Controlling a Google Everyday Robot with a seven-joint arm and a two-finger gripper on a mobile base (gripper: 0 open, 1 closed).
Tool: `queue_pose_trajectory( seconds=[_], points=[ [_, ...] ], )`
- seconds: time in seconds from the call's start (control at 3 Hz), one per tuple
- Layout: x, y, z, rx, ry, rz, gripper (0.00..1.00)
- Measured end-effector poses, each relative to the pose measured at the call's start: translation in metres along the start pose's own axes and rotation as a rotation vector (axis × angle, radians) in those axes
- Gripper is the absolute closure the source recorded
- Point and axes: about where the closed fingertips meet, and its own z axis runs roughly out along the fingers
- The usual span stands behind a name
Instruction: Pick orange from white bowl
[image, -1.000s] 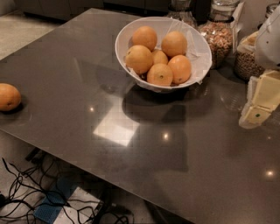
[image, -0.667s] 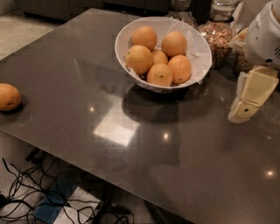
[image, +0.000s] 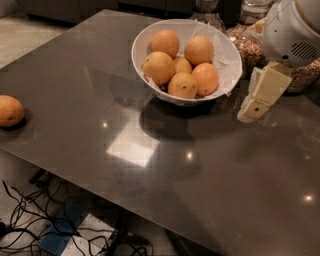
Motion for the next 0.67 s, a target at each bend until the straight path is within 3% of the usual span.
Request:
queue_pose_trajectory(
  seconds=[0.33, 0.67],
  points=[
    [0.000, 0.000, 0.000, 0.000, 0.000, 0.000, 0.00],
    [-0.005, -0.011, 0.009, 0.013, -0.051, 0.013, 0.00]
  ],
)
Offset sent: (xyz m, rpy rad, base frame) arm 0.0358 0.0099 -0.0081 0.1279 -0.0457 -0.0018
